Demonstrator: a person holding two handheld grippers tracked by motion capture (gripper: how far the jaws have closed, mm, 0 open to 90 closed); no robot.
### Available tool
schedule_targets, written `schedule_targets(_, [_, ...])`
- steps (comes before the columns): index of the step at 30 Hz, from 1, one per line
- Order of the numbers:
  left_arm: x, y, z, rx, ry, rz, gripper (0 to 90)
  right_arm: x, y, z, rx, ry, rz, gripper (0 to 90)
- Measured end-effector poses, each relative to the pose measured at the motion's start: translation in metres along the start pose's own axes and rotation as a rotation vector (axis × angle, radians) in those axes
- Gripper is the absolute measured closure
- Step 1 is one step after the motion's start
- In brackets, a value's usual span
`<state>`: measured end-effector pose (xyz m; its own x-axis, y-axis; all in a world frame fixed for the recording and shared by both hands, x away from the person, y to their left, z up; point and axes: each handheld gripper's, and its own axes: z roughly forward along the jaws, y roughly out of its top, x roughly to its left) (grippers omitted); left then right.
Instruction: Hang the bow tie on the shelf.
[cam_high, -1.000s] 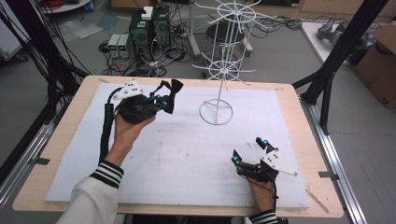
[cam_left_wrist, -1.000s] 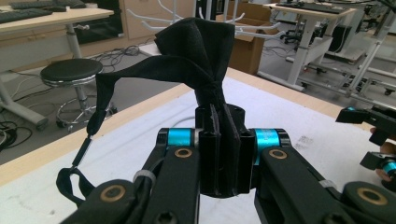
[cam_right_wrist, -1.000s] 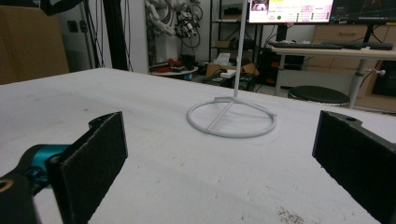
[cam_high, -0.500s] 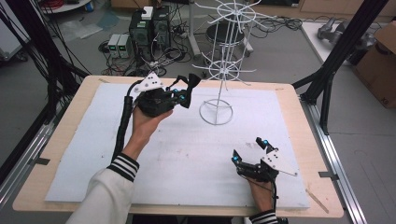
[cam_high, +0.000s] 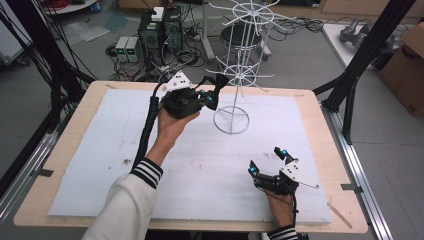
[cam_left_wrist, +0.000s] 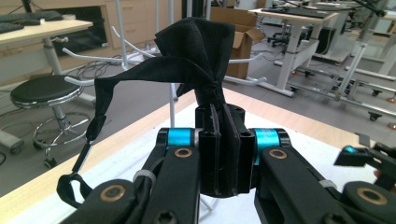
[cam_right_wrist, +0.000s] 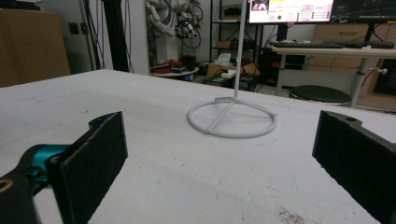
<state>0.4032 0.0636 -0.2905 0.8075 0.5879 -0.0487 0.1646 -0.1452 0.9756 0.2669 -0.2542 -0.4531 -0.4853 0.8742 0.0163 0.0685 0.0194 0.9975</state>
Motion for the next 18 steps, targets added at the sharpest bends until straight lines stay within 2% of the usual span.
schedule_targets(4, [-0.005, 0.001, 0.007, 0.017, -0.004, 0.016, 84.5, 0.0, 0.0, 0.0, 0.0, -0.001, 0.001, 2.2])
schedule_targets(18, [-0.008, -0.012, 0.035, 0.074, 0.0, 0.001, 84.5, -0.001, 0.0, 0.0, -0.003, 0.002, 0.007, 2.2])
